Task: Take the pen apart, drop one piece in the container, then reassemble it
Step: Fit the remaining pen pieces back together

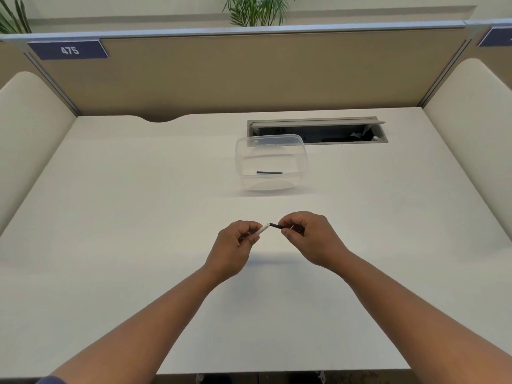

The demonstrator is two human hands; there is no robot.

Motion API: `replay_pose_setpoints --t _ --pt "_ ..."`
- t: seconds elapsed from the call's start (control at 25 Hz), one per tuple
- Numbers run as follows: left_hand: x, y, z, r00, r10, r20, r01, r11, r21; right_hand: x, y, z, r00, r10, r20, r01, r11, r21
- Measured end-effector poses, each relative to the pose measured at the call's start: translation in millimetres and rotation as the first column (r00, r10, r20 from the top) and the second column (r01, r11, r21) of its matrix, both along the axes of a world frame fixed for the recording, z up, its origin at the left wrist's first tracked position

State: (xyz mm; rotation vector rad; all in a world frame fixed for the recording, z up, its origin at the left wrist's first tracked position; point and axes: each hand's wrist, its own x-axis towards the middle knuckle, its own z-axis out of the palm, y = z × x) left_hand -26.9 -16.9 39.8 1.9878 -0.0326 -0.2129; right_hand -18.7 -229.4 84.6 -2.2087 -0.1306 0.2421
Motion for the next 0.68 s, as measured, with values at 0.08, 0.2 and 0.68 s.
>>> replay_pose_setpoints --t 0.08,0.2,0.68 --pt "0.0 0.4 0.4 1.000 -0.007 0.002 0.007 1.000 0.006 -0.8 0.3 -0.5 1.000 0.007 0.001 -0.007 1.000 -0.006" --pt "-0.7 0.5 2.0 0.999 -0.027 0.022 0.026 0.999 0.027 0.5 -1.5 -3.6 0.999 0.037 0.015 -0.036 0.998 -0.054" --pt "1.2 0.8 0.7 0.955 -0.205 0.214 0.136 0.944 0.301 5.6 -3.2 -17.0 0.924 0.273 0.269 -0.193 0.938 -0.287"
